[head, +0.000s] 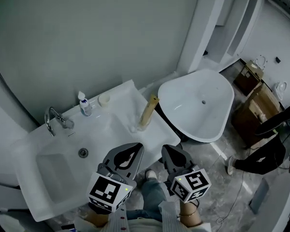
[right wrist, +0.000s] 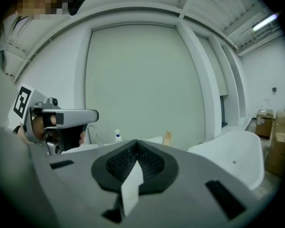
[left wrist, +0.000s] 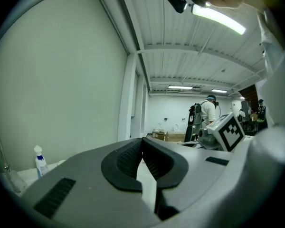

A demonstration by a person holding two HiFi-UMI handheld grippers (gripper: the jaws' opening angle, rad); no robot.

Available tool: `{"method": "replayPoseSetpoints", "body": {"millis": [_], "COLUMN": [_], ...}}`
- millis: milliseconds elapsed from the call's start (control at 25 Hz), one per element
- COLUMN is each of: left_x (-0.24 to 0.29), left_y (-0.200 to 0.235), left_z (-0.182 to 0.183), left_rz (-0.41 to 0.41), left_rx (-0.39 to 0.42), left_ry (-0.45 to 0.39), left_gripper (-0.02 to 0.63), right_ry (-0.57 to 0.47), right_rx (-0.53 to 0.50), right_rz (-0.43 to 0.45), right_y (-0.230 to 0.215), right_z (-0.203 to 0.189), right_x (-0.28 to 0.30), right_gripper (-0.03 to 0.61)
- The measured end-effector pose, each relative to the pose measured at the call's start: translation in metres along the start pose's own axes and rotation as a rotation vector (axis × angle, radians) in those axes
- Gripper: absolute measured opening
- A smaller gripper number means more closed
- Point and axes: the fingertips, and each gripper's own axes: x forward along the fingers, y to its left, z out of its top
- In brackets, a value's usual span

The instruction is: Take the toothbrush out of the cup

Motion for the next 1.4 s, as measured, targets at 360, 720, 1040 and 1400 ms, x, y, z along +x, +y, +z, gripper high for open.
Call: {"method": "replayPoseSetpoints", "body": {"millis": [360,720,1040,1400], "left_x": [0.077,0.116,0.126,0.128], "left_y": [0.032,0.067,0.086,0.1], "left_z": [0.01,0.013,0.007,0.006], "left_rz": [0.159,0.349,0.471,0.467], "left_rx": [-0.022,-0.04,-0.053,-0.06], "left_ry": [0.024,0.021,0.027,0.024], "left_gripper": [0.017,0.017,0.017,0.017], "right_ry": [0.043,0.072,0.101,0.122], "right_rx": [-0.008,-0.035,-0.057,-0.045], "right_rz": [0.161,0.346,0.482,0.497], "right_y": [-0.063,-0.093,-0.095,-0.084], "right_z": [0.022,0.035,0.037,0.033], "right_x": [0.061,0.115,0.148,0.161], "right_gripper": [0.012,0.012,0.012,0.012]}}
